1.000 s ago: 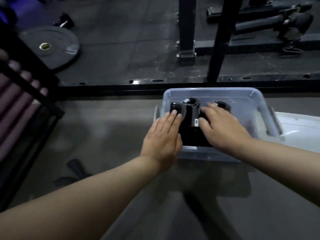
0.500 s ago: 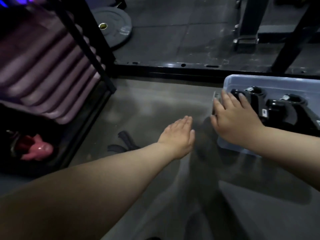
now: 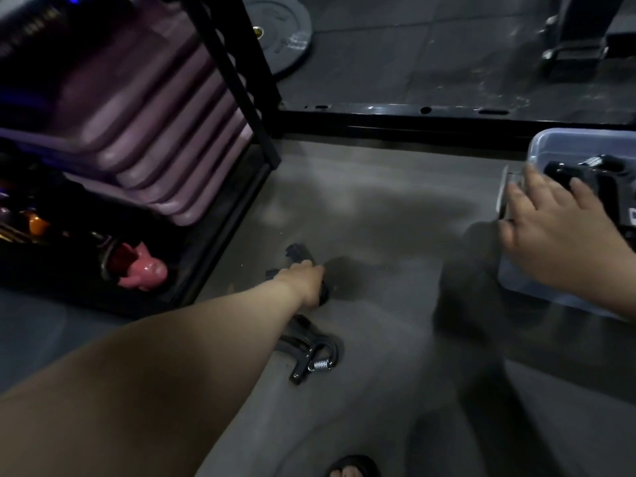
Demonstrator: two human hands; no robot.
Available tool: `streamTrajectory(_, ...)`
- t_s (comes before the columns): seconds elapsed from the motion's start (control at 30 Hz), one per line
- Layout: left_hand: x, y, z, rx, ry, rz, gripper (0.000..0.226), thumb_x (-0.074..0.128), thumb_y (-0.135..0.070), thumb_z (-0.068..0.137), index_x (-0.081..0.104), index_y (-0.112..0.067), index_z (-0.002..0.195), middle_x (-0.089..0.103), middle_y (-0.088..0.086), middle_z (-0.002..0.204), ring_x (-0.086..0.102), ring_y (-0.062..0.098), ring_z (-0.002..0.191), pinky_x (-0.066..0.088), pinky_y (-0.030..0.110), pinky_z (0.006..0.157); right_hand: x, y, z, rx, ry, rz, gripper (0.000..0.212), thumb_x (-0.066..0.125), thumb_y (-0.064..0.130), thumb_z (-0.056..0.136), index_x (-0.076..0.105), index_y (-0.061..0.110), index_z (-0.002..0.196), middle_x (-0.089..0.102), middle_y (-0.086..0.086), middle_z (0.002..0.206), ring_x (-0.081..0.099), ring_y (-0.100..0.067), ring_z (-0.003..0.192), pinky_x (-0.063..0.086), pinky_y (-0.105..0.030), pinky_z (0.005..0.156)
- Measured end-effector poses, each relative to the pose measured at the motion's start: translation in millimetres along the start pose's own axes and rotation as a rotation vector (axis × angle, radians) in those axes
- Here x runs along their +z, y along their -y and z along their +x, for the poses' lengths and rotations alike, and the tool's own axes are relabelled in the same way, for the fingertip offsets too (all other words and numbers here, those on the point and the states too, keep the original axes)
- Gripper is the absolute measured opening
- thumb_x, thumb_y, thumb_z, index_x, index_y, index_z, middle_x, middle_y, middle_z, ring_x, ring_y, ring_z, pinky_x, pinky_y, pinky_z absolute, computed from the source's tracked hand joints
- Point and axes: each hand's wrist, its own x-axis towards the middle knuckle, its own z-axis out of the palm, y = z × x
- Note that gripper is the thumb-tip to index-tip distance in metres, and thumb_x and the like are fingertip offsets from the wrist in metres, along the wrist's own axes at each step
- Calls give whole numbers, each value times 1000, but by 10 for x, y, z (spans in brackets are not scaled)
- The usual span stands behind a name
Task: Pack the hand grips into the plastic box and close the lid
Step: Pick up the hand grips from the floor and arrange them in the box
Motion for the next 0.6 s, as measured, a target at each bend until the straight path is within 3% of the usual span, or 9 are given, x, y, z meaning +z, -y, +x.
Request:
streamTrajectory(0.3,229,206,60,-104,-28,121,63,69,-30,84,37,-15,136,42,9,135,46,30,127,35,41,103,52,-6,18,15,-33,53,65,32,34,88,42,-7,137,27,-32,150,41,-43,131,25,-58,106)
streamTrajectory(0.47,330,315,71,-183,-72,120,57,65,-34,85,40,-27,136,33,10,138,35,30,130,31,41,106,48,-2,22,21,-45,62,65,33,34,87,42,-6,138,29,-32,150,42,-43,130,26,-57,106)
streamTrajectory(0.6,312,311,96,-178,-66,139,57,64,-25,86,39,-34,136,26,12,142,29,32,132,29,41,108,53,3,14,27,-60,81,64,35,33,87,42,-6,138,30,-32,149,44,-43,128,26,-56,106)
